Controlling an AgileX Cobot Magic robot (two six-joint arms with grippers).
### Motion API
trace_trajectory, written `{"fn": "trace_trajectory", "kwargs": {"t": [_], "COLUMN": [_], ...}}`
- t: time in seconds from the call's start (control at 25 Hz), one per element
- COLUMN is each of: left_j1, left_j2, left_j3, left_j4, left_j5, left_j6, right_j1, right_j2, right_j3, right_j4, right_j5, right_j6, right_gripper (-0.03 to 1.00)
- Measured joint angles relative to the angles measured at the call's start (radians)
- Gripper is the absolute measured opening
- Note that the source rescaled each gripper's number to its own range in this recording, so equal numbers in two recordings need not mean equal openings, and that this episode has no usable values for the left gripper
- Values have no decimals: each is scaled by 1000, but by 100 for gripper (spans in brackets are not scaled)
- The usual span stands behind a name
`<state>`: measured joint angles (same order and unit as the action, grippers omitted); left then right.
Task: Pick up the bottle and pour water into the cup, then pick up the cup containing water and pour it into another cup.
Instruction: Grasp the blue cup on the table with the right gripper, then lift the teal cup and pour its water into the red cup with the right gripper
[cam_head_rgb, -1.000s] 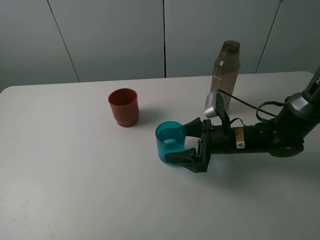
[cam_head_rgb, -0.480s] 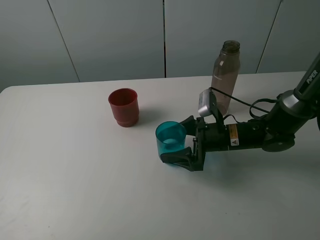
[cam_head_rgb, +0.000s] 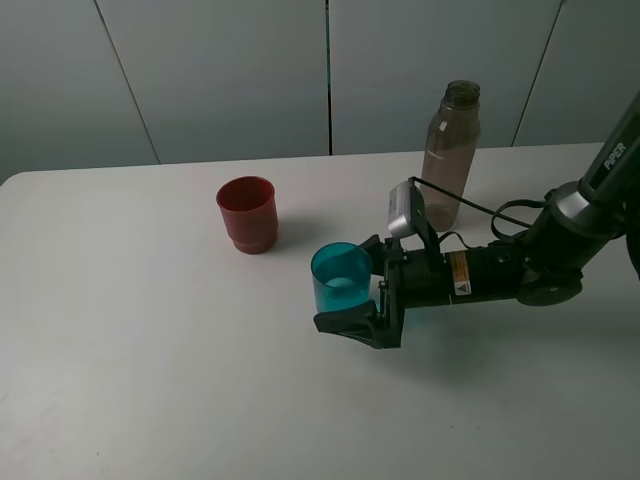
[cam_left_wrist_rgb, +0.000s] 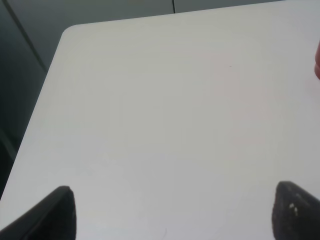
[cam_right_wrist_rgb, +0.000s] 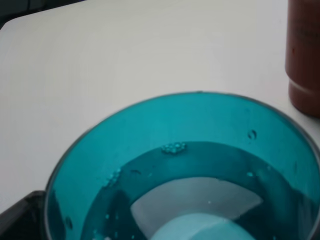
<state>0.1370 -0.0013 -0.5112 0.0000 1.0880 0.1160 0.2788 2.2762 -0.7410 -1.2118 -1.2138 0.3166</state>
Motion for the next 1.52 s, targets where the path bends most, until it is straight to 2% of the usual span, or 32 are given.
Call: {"fn": "trace_trajectory", "kwargs": {"t": [0.04,0.08,0.12,0.16,0.84,1.12,1.36,1.52], "left_j1": [0,0,0,0,0,0,0,0], "left_j2": [0,0,0,0,0,0,0,0], "left_j3": [0,0,0,0,0,0,0,0], "left_j4": [0,0,0,0,0,0,0,0], "left_j5": [0,0,0,0,0,0,0,0], "left_j6": [0,0,0,0,0,0,0,0], "right_j1": [0,0,0,0,1,1,4,34], "right_j2": [0,0,0,0,-2,-75,-183,-275], "right_j3": [0,0,0,0,0,0,2,2], "right_j4": [4,9,17,20,23,23,59,81], "right_j5": [0,0,0,6,17,39,41,91], "right_j6": [-6,-11,-19,-23,-41,-38,86,157], "right_gripper": [79,55,16,7,7,7,7,7]}}
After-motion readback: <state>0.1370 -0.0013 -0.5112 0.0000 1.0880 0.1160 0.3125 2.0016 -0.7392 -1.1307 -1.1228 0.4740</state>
